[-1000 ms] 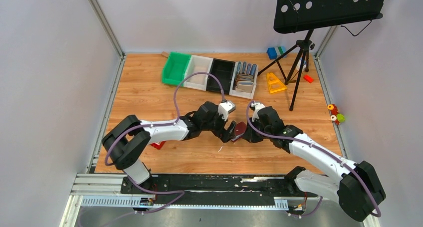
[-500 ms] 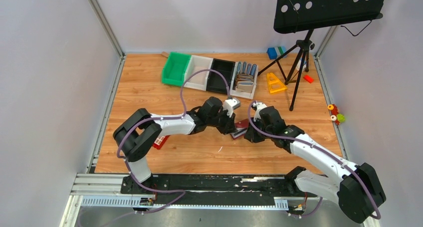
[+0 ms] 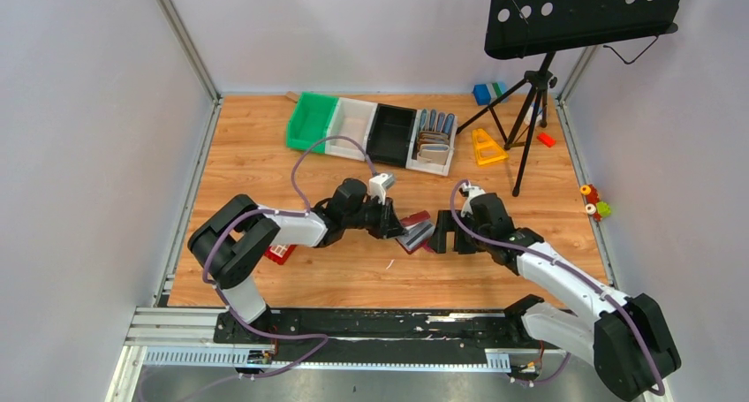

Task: Take the credit cards out of the card holder
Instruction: Open the card holder at the center of the board.

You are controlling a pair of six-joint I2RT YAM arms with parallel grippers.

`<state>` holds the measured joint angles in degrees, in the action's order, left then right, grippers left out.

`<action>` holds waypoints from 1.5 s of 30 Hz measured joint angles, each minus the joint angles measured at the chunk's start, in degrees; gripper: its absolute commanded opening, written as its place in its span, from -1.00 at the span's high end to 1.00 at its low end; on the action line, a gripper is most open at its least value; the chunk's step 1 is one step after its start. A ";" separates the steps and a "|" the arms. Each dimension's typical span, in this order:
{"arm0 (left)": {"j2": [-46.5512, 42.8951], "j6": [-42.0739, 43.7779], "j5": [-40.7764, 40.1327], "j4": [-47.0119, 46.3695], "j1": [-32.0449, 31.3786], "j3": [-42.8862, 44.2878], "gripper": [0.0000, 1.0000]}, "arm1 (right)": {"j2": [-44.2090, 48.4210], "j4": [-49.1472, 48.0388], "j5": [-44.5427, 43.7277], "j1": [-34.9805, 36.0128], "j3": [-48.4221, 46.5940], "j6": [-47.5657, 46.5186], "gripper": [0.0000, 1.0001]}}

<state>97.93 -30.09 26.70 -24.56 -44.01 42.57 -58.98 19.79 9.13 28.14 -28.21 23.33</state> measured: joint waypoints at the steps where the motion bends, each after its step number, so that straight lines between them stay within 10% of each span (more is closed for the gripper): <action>1: -0.22 -2.01 0.02 -2.10 0.13 -1.38 0.70 | 0.22 -1.03 0.70 -0.11 0.72 0.50 -0.99; 7: -2.08 -15.17 -0.22 -13.79 0.15 -10.10 0.64 | 1.97 -7.76 5.05 -0.11 5.86 6.88 -0.72; 15: -6.78 -22.08 -3.85 -11.98 -1.14 -14.45 0.01 | 1.22 -16.70 8.74 -0.09 7.41 13.33 -0.17; 24: -7.89 -21.90 -5.81 -8.02 -1.40 -14.45 -0.41 | -5.01 -13.66 6.38 5.38 -0.31 11.98 -0.10; 36: -10.49 -20.87 -5.95 -3.85 -1.40 -14.36 -0.42 | -13.11 -14.73 6.45 6.99 -1.57 11.72 0.12; 45: -10.51 -20.28 -6.05 -3.34 -1.38 -14.36 -0.02 | -14.12 -16.33 7.30 6.99 -2.99 11.65 0.30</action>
<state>87.42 -50.37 20.64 -27.90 -45.39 28.21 -73.10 3.46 16.43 35.14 -31.20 34.98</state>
